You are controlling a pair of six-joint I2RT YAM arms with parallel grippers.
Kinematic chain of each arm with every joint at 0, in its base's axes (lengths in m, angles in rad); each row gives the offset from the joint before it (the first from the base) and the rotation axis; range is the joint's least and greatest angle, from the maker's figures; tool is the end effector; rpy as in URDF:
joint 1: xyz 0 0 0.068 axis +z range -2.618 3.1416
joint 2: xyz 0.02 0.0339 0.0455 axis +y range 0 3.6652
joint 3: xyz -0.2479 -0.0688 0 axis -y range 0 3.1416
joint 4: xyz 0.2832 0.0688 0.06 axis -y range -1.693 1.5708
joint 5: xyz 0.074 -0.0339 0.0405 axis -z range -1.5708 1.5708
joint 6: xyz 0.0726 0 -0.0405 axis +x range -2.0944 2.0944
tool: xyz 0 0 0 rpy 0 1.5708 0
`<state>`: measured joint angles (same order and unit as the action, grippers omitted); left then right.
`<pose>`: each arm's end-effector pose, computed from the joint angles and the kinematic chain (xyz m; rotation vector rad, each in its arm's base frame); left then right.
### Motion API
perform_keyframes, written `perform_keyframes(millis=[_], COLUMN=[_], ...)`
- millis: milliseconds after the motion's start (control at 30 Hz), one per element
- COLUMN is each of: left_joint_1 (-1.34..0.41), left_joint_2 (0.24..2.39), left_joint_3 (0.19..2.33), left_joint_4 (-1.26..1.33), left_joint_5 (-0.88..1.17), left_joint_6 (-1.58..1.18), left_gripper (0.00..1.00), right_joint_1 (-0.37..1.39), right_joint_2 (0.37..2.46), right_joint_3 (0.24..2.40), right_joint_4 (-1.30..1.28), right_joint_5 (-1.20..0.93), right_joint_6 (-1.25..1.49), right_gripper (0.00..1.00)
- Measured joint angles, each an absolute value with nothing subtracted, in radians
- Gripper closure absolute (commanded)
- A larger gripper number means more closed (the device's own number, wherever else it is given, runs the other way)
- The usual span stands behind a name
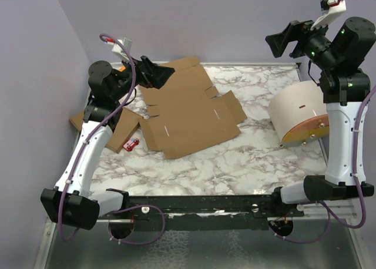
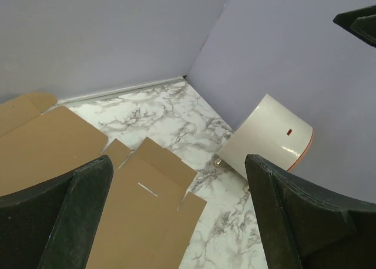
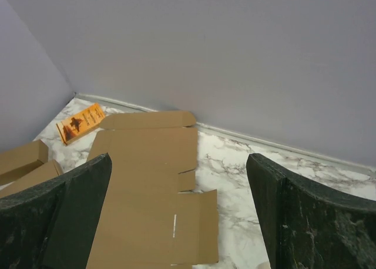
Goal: Fold the paper box
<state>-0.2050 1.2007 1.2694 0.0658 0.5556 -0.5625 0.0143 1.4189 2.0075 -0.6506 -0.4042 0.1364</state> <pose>0.3282 -0.1074 0.4421 0.2100 1.5262 -1.0148 0.3248 0.0332 0.5570 -0.2121 1.6326 0.4447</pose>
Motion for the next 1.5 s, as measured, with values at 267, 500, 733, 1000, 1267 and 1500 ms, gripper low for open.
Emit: perform_keyframes(millis=[267, 500, 733, 1000, 1267, 1500], left_joint_1=[-0.205, -0.205, -0.205, -0.118, 0.064, 0.068], left_joint_2=[1.201, 1.201, 1.201, 1.186, 1.324, 1.496], left_joint_3=[1.241, 1.217, 1.110, 0.772, 0.669, 0.888], left_joint_4=[0.070, 0.072, 0.113, 0.252, 0.369, 0.289], left_joint_5=[0.555, 0.548, 0.516, 0.491, 0.554, 0.501], left_joint_6=[-0.563, -0.555, -0.548, -0.579, -0.723, -0.654], left_gripper=[0.01, 0.01, 0.03, 0.04, 0.04, 0.05], right_joint_1=[0.014, 0.014, 0.013, 0.076, 0.167, 0.218], right_joint_2=[1.411, 1.411, 1.365, 1.355, 1.451, 1.541], right_joint_3=[1.966, 1.940, 1.749, 1.326, 1.182, 1.181], right_joint_4=[-0.650, -0.650, -0.559, -0.391, -0.278, -0.264], right_joint_5=[-0.405, -0.409, -0.611, -0.999, -1.082, -1.024], right_joint_6=[0.134, 0.134, 0.068, -0.044, -0.138, -0.209], right_gripper=[0.01, 0.01, 0.01, 0.01, 0.01, 0.01])
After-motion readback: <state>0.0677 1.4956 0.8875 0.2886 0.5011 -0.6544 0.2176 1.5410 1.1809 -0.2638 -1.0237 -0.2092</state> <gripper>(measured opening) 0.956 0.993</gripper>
